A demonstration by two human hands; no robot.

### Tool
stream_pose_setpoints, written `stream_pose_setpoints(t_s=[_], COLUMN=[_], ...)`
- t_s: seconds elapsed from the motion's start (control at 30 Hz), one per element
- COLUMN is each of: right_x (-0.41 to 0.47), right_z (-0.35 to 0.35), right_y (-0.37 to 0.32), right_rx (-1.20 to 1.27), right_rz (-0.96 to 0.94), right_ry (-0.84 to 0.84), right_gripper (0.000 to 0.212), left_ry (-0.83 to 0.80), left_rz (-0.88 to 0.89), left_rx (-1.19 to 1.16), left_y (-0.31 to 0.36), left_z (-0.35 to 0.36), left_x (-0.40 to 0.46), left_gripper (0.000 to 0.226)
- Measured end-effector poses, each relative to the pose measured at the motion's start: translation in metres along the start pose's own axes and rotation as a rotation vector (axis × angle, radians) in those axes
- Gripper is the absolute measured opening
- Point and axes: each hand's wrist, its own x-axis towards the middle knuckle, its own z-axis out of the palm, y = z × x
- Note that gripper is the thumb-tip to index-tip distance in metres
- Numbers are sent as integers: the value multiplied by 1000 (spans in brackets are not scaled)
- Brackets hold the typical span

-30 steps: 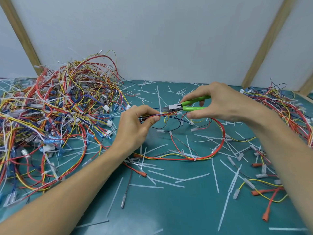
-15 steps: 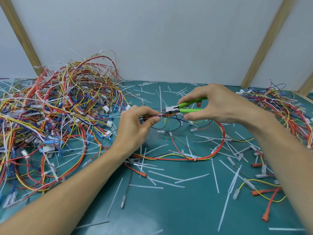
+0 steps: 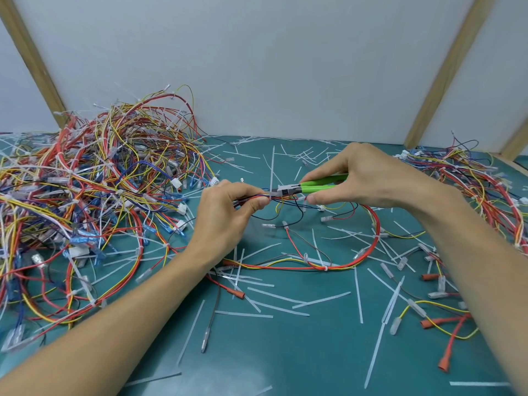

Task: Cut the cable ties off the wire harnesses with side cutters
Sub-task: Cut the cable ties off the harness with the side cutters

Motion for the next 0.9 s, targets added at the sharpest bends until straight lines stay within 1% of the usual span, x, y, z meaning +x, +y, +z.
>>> stream_pose_setpoints(t_s=[0.3, 0.9], right_x=[0, 0], right_z=[2, 4], right_y=[1, 3], right_rx=[0, 28], right_rz=[7, 27], right_ry=[7, -28], right_gripper=[20, 20], left_ry=[4, 10], left_rz=[13, 27], left_rx=[-1, 8], left_y=[-3, -4], left_z=[2, 3], left_x=[-1, -2], left_gripper=[8, 8])
